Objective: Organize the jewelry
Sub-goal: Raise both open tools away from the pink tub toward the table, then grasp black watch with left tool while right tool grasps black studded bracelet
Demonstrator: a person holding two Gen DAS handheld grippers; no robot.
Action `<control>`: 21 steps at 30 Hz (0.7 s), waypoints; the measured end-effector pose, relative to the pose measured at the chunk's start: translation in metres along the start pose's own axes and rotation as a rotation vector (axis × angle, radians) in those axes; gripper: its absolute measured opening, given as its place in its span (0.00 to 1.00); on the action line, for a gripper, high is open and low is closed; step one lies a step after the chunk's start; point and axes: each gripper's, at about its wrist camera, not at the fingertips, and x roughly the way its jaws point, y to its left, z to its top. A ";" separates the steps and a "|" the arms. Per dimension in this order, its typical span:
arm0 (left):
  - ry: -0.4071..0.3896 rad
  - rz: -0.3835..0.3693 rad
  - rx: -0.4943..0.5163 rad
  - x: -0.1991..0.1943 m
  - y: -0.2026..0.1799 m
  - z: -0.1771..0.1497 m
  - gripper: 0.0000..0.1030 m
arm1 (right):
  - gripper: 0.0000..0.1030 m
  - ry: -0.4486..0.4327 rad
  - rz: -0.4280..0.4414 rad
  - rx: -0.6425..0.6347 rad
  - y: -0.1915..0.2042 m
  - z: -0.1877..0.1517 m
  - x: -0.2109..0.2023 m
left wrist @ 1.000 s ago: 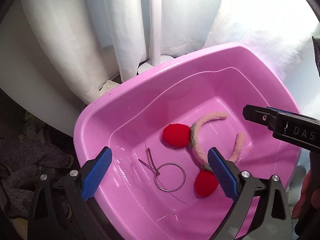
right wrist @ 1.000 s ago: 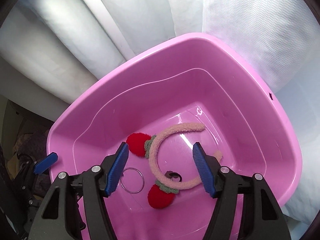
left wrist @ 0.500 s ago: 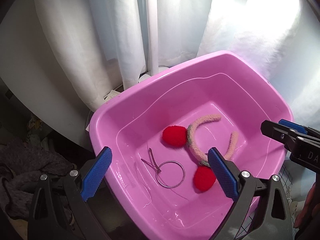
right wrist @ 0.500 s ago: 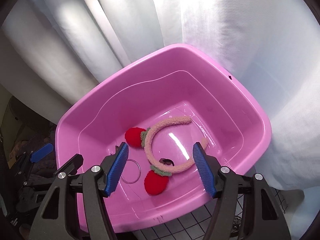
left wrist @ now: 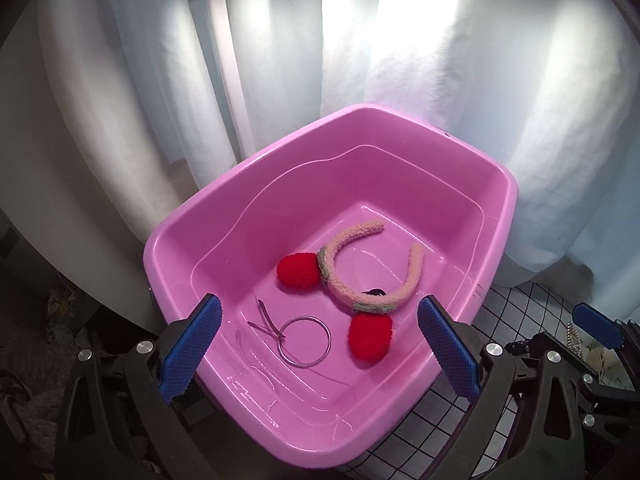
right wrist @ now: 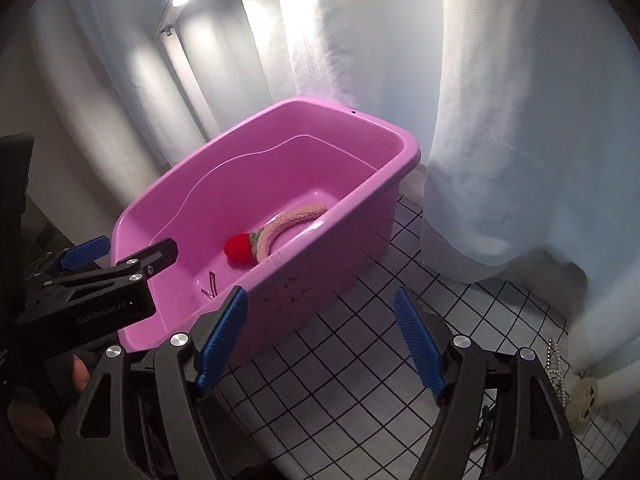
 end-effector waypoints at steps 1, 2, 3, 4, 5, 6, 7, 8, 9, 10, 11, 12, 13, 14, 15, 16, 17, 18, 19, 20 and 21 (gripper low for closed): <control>-0.015 -0.014 0.014 -0.004 -0.005 -0.003 0.94 | 0.70 -0.010 -0.021 0.019 -0.007 -0.012 -0.006; -0.029 -0.031 0.026 -0.007 -0.010 -0.005 0.94 | 0.70 -0.020 -0.039 0.037 -0.014 -0.025 -0.012; -0.041 -0.045 0.038 -0.011 -0.015 -0.008 0.94 | 0.70 -0.029 -0.056 0.057 -0.022 -0.037 -0.019; -0.051 -0.060 0.049 -0.014 -0.022 -0.011 0.94 | 0.70 -0.038 -0.073 0.078 -0.030 -0.051 -0.026; -0.059 -0.078 0.060 -0.016 -0.028 -0.016 0.94 | 0.71 -0.049 -0.085 0.105 -0.039 -0.064 -0.033; -0.066 -0.094 0.070 -0.018 -0.034 -0.020 0.94 | 0.70 -0.061 -0.092 0.135 -0.048 -0.076 -0.040; -0.071 -0.112 0.079 -0.019 -0.040 -0.025 0.94 | 0.70 -0.073 -0.103 0.160 -0.058 -0.091 -0.048; -0.072 -0.133 0.090 -0.021 -0.047 -0.030 0.94 | 0.71 -0.085 -0.124 0.182 -0.067 -0.104 -0.055; -0.067 -0.155 0.102 -0.020 -0.055 -0.036 0.94 | 0.70 -0.093 -0.149 0.202 -0.074 -0.116 -0.062; -0.058 -0.174 0.111 -0.019 -0.062 -0.042 0.94 | 0.71 -0.099 -0.173 0.222 -0.082 -0.128 -0.071; -0.046 -0.189 0.121 -0.018 -0.071 -0.048 0.94 | 0.71 -0.104 -0.195 0.244 -0.091 -0.141 -0.077; -0.033 -0.205 0.133 -0.017 -0.079 -0.054 0.94 | 0.71 -0.102 -0.213 0.267 -0.100 -0.152 -0.083; -0.023 -0.219 0.146 -0.015 -0.087 -0.061 0.94 | 0.71 -0.097 -0.227 0.291 -0.108 -0.163 -0.087; -0.016 -0.228 0.161 -0.014 -0.095 -0.069 0.94 | 0.71 -0.093 -0.240 0.318 -0.117 -0.174 -0.091; -0.014 -0.232 0.174 -0.014 -0.104 -0.075 0.94 | 0.71 -0.091 -0.251 0.344 -0.126 -0.184 -0.095; -0.012 -0.237 0.185 -0.014 -0.112 -0.081 0.94 | 0.71 -0.091 -0.260 0.367 -0.134 -0.194 -0.099; -0.009 -0.241 0.192 -0.014 -0.120 -0.087 0.94 | 0.71 -0.090 -0.267 0.386 -0.142 -0.204 -0.103; -0.001 -0.240 0.199 -0.013 -0.127 -0.095 0.94 | 0.71 -0.089 -0.274 0.398 -0.149 -0.214 -0.108; 0.011 -0.241 0.204 -0.012 -0.135 -0.102 0.94 | 0.71 -0.091 -0.283 0.404 -0.155 -0.223 -0.112; 0.020 -0.241 0.209 -0.010 -0.141 -0.108 0.94 | 0.71 -0.091 -0.294 0.407 -0.161 -0.231 -0.115; 0.028 -0.235 0.213 -0.008 -0.148 -0.114 0.94 | 0.71 -0.088 -0.303 0.409 -0.166 -0.237 -0.118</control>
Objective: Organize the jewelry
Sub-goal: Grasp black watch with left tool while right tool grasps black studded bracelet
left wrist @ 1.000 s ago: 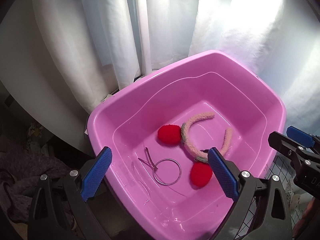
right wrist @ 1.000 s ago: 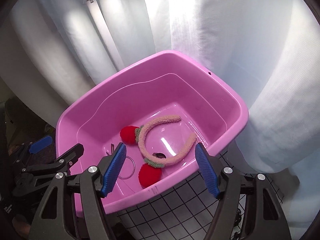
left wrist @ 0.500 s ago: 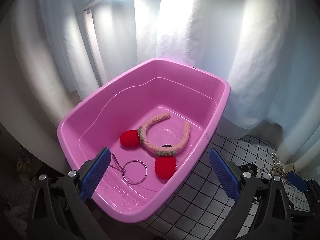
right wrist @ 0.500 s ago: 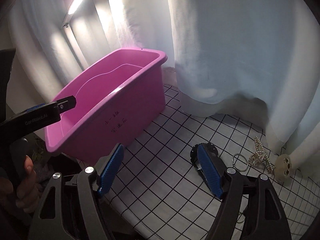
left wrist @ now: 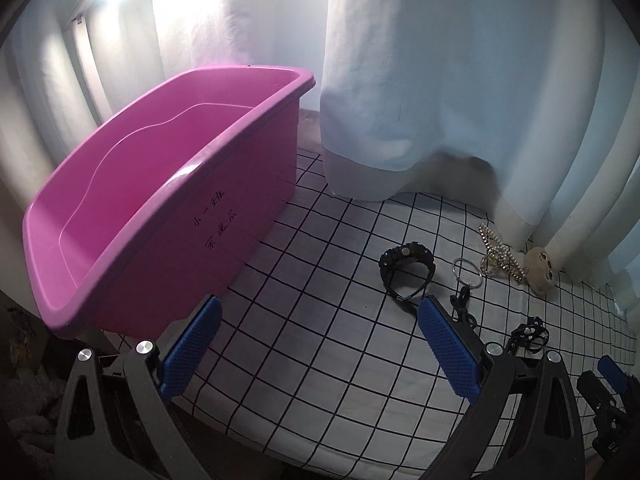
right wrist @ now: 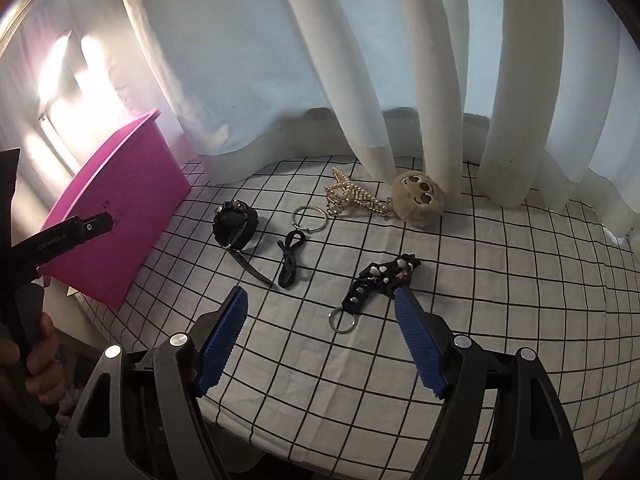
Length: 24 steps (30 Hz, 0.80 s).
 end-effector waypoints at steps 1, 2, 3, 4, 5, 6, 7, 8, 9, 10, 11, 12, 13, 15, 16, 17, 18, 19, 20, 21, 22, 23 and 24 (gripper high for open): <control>0.007 0.004 0.001 0.003 -0.007 -0.004 0.94 | 0.71 0.005 -0.004 0.004 -0.008 -0.003 0.000; 0.012 0.006 0.001 0.005 -0.013 -0.009 0.94 | 0.71 0.008 -0.007 0.008 -0.016 -0.005 0.000; 0.014 0.012 0.002 0.007 -0.019 -0.013 0.94 | 0.71 0.010 -0.007 0.016 -0.025 -0.007 0.001; 0.015 0.020 0.002 0.009 -0.023 -0.017 0.94 | 0.71 0.012 -0.002 0.026 -0.032 -0.009 0.002; 0.014 0.028 -0.001 0.012 -0.028 -0.021 0.94 | 0.71 0.010 0.003 0.035 -0.039 -0.011 0.004; 0.015 0.036 -0.006 0.015 -0.031 -0.023 0.94 | 0.71 0.008 0.004 0.045 -0.045 -0.013 0.006; 0.020 0.042 -0.013 0.019 -0.034 -0.026 0.94 | 0.71 0.010 0.008 0.054 -0.051 -0.014 0.009; 0.026 0.041 -0.021 0.022 -0.037 -0.027 0.94 | 0.71 0.016 0.015 0.064 -0.056 -0.015 0.013; 0.030 0.036 -0.030 0.026 -0.038 -0.027 0.94 | 0.71 0.024 0.020 0.072 -0.060 -0.016 0.018; 0.033 0.033 -0.034 0.030 -0.041 -0.027 0.94 | 0.71 0.028 0.021 0.079 -0.062 -0.016 0.022; 0.033 0.029 -0.036 0.035 -0.043 -0.026 0.94 | 0.71 0.029 0.020 0.084 -0.064 -0.016 0.025; 0.032 0.028 -0.034 0.039 -0.044 -0.024 0.94 | 0.71 0.030 0.020 0.089 -0.064 -0.016 0.029; 0.030 0.030 -0.028 0.043 -0.045 -0.022 0.94 | 0.70 0.032 0.017 0.095 -0.064 -0.015 0.032; 0.028 0.024 -0.011 0.052 -0.047 -0.017 0.94 | 0.71 0.027 0.009 0.113 -0.062 -0.014 0.038; 0.025 0.016 -0.003 0.057 -0.047 -0.015 0.94 | 0.71 0.021 0.002 0.124 -0.060 -0.013 0.040; 0.023 0.011 0.006 0.062 -0.047 -0.013 0.94 | 0.71 0.017 -0.006 0.136 -0.058 -0.013 0.043; 0.023 0.008 0.020 0.068 -0.047 -0.011 0.94 | 0.71 0.015 -0.016 0.146 -0.056 -0.013 0.046; 0.029 0.005 0.036 0.075 -0.048 -0.009 0.94 | 0.71 0.014 -0.031 0.157 -0.053 -0.013 0.049; 0.038 0.001 0.050 0.082 -0.048 -0.008 0.94 | 0.71 0.006 -0.045 0.170 -0.051 -0.014 0.050; 0.044 -0.005 0.057 0.088 -0.047 -0.006 0.94 | 0.71 -0.002 -0.056 0.184 -0.048 -0.015 0.052; 0.047 -0.011 0.058 0.094 -0.044 -0.005 0.94 | 0.71 -0.005 -0.067 0.194 -0.046 -0.016 0.054; 0.048 -0.018 0.057 0.099 -0.042 -0.003 0.94 | 0.71 -0.003 -0.083 0.202 -0.044 -0.017 0.058; 0.050 -0.028 0.059 0.104 -0.040 -0.002 0.94 | 0.71 -0.002 -0.099 0.209 -0.042 -0.018 0.061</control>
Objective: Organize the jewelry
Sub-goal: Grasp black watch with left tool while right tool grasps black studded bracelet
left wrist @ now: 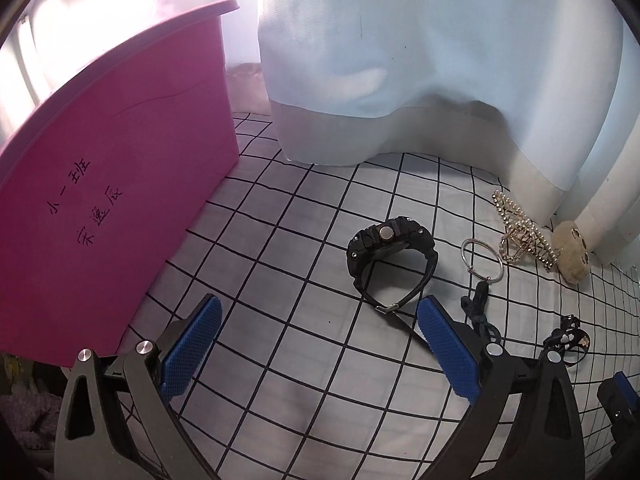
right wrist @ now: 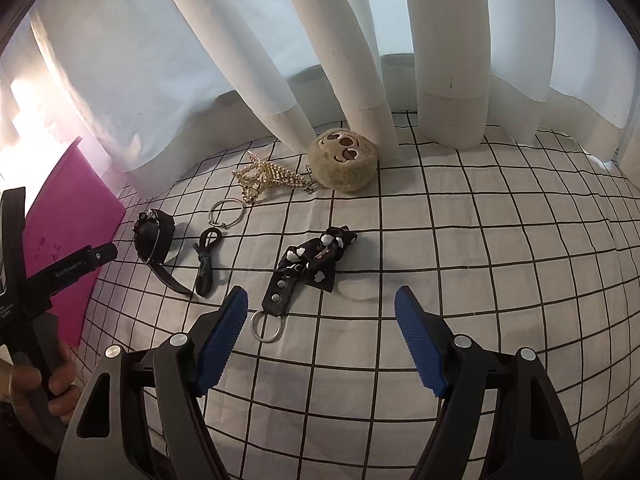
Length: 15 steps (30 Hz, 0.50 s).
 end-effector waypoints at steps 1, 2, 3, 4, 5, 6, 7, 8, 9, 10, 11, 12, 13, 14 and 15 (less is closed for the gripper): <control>0.004 -0.009 0.006 0.005 0.001 0.002 0.94 | 0.71 -0.005 -0.013 0.009 0.002 -0.002 0.002; 0.008 -0.018 0.015 0.010 0.002 0.004 0.94 | 0.71 -0.011 -0.021 0.019 0.004 -0.003 0.003; 0.009 -0.027 0.024 0.015 0.002 0.005 0.94 | 0.71 -0.015 -0.030 0.028 0.005 -0.005 0.005; 0.006 -0.034 0.032 0.019 0.003 0.007 0.94 | 0.71 -0.018 -0.038 0.033 0.007 -0.006 0.007; 0.000 -0.037 0.038 0.022 0.003 0.008 0.94 | 0.71 -0.019 -0.045 0.038 0.008 -0.007 0.010; -0.003 -0.038 0.041 0.025 0.003 0.008 0.94 | 0.71 -0.020 -0.047 0.041 0.009 -0.008 0.013; -0.005 -0.043 0.042 0.028 0.004 0.009 0.94 | 0.71 -0.020 -0.052 0.042 0.010 -0.010 0.016; -0.006 -0.047 0.040 0.032 0.004 0.009 0.94 | 0.71 -0.019 -0.053 0.044 0.011 -0.010 0.019; -0.006 -0.048 0.040 0.035 0.004 0.009 0.94 | 0.71 -0.020 -0.049 0.049 0.012 -0.011 0.022; -0.008 -0.047 0.041 0.038 0.004 0.008 0.94 | 0.71 -0.026 -0.045 0.056 0.012 -0.012 0.025; -0.010 -0.047 0.041 0.041 0.004 0.008 0.94 | 0.71 -0.033 -0.042 0.061 0.013 -0.012 0.027; -0.012 -0.049 0.041 0.044 0.004 0.007 0.94 | 0.70 -0.044 -0.040 0.065 0.013 -0.012 0.028; -0.013 -0.051 0.041 0.047 0.004 0.006 0.94 | 0.71 -0.050 -0.041 0.063 0.014 -0.012 0.030; -0.014 -0.052 0.040 0.050 0.005 0.005 0.94 | 0.71 -0.055 -0.047 0.058 0.015 -0.011 0.032; -0.017 -0.056 0.038 0.053 0.004 0.005 0.94 | 0.71 -0.060 -0.055 0.050 0.016 -0.011 0.033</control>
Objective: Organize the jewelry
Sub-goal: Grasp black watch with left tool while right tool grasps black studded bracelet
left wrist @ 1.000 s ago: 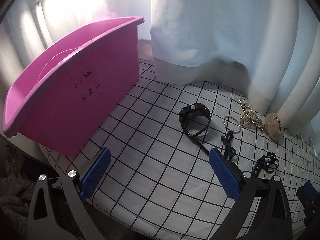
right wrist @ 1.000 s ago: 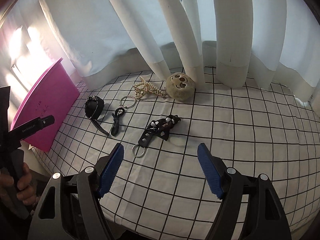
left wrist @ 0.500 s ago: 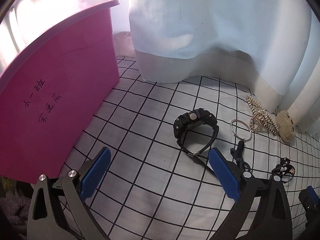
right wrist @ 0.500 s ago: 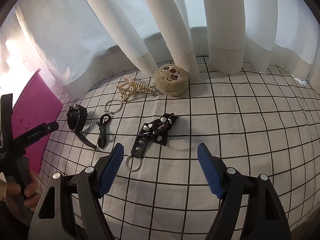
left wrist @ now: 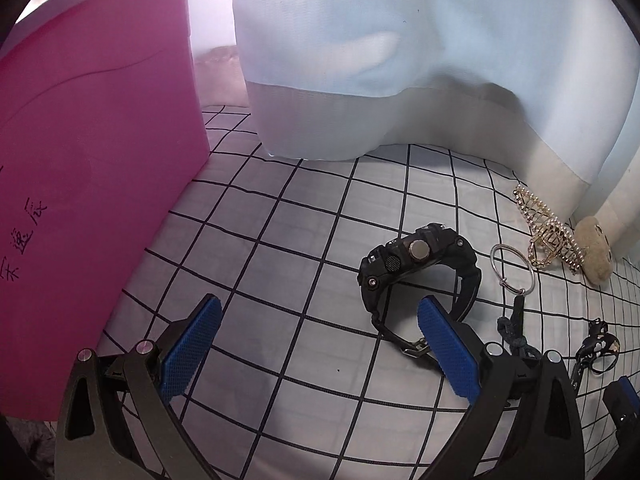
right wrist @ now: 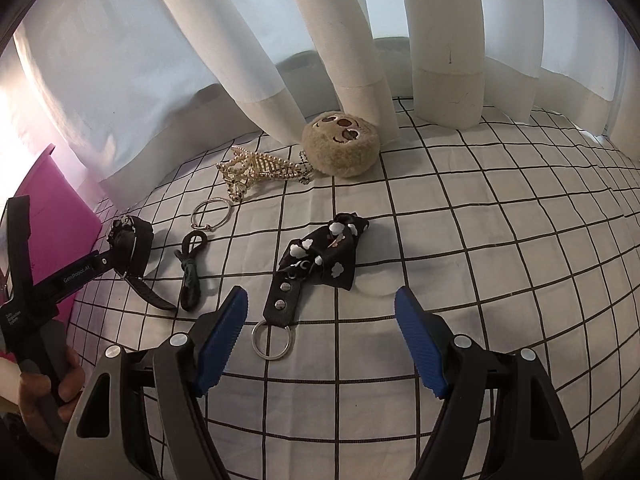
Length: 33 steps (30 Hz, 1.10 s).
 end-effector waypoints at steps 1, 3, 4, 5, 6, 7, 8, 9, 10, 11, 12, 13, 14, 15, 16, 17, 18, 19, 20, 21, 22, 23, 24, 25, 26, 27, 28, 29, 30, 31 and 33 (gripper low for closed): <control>-0.008 -0.009 -0.002 0.002 0.000 0.000 0.94 | 0.70 -0.008 -0.008 -0.006 0.001 0.000 0.001; -0.018 -0.004 0.018 0.007 -0.003 0.000 0.94 | 0.71 -0.016 -0.010 -0.008 0.001 -0.001 0.004; -0.023 -0.001 0.024 0.009 -0.004 0.001 0.94 | 0.71 -0.018 -0.007 -0.009 0.001 -0.001 0.006; -0.031 -0.003 0.019 0.010 -0.003 0.001 0.94 | 0.71 -0.014 -0.001 -0.009 0.001 -0.001 0.009; -0.035 -0.007 0.012 0.011 -0.003 0.001 0.94 | 0.70 -0.010 0.004 -0.007 0.001 -0.001 0.011; -0.034 -0.012 0.007 0.011 -0.002 0.000 0.94 | 0.71 -0.007 0.007 -0.001 0.000 -0.001 0.014; -0.029 -0.015 0.006 0.013 -0.003 0.000 0.94 | 0.71 -0.003 0.012 0.009 0.000 -0.001 0.016; -0.023 -0.013 0.010 0.015 -0.004 -0.001 0.94 | 0.71 0.002 0.017 0.018 -0.001 -0.001 0.019; -0.021 -0.011 0.012 0.017 -0.004 -0.002 0.94 | 0.71 0.006 0.017 0.025 -0.001 -0.001 0.021; -0.024 -0.008 0.008 0.018 -0.004 -0.002 0.94 | 0.71 0.009 0.014 0.027 -0.001 -0.001 0.023; -0.023 -0.005 0.005 0.019 -0.004 -0.002 0.94 | 0.71 0.008 0.009 0.024 0.000 0.000 0.025; -0.019 -0.005 0.003 0.020 -0.003 -0.001 0.94 | 0.71 0.008 -0.002 0.018 0.001 0.000 0.027; -0.017 -0.004 0.000 0.021 -0.003 -0.001 0.94 | 0.71 0.011 -0.011 0.014 0.002 0.001 0.029; -0.013 -0.003 -0.002 0.022 -0.002 0.000 0.94 | 0.71 0.013 -0.013 0.012 0.003 0.001 0.030; -0.008 -0.002 -0.001 0.023 -0.002 0.000 0.94 | 0.71 0.013 -0.018 0.010 0.004 0.002 0.032; -0.004 -0.001 -0.001 0.024 -0.002 0.000 0.94 | 0.71 0.015 -0.029 0.005 0.005 0.003 0.034; -0.001 0.001 -0.001 0.025 -0.002 0.001 0.94 | 0.71 0.019 -0.038 0.001 0.007 0.004 0.036; 0.002 0.004 -0.001 0.026 -0.002 0.001 0.94 | 0.71 0.017 -0.046 -0.002 0.008 0.005 0.038; 0.005 0.005 0.000 0.027 -0.002 0.002 0.94 | 0.71 0.015 -0.054 -0.003 0.010 0.006 0.040; 0.010 0.009 -0.001 0.028 -0.002 0.002 0.94 | 0.71 0.015 -0.067 -0.008 0.011 0.008 0.042; 0.016 0.014 -0.003 0.029 -0.002 0.002 0.94 | 0.71 0.018 -0.085 -0.016 0.013 0.009 0.044; 0.022 0.015 -0.006 0.031 -0.001 0.003 0.94 | 0.71 0.020 -0.105 -0.026 0.015 0.011 0.046; 0.028 0.015 -0.008 0.032 -0.001 0.004 0.94 | 0.71 0.023 -0.123 -0.039 0.017 0.012 0.048; 0.027 0.015 -0.010 0.032 0.000 0.004 0.94 | 0.71 0.024 -0.139 -0.054 0.019 0.013 0.050; 0.027 0.016 -0.009 0.032 -0.001 0.005 0.95 | 0.70 0.024 -0.153 -0.066 0.021 0.013 0.052; 0.026 0.016 -0.006 0.032 -0.002 0.005 0.95 | 0.70 0.023 -0.165 -0.075 0.022 0.014 0.054; 0.024 0.014 -0.006 0.032 -0.002 0.005 0.95 | 0.70 0.020 -0.173 -0.083 0.022 0.014 0.055; 0.025 0.010 -0.006 0.033 -0.001 0.006 0.95 | 0.70 0.018 -0.181 -0.091 0.023 0.014 0.056; 0.023 0.010 -0.008 0.033 -0.001 0.006 0.95 | 0.70 0.014 -0.184 -0.097 0.024 0.014 0.057; 0.021 0.011 -0.011 0.033 -0.001 0.007 0.95 | 0.70 0.012 -0.185 -0.098 0.025 0.014 0.058; 0.017 0.014 -0.020 0.034 -0.002 0.008 0.95 | 0.70 0.009 -0.185 -0.105 0.026 0.014 0.059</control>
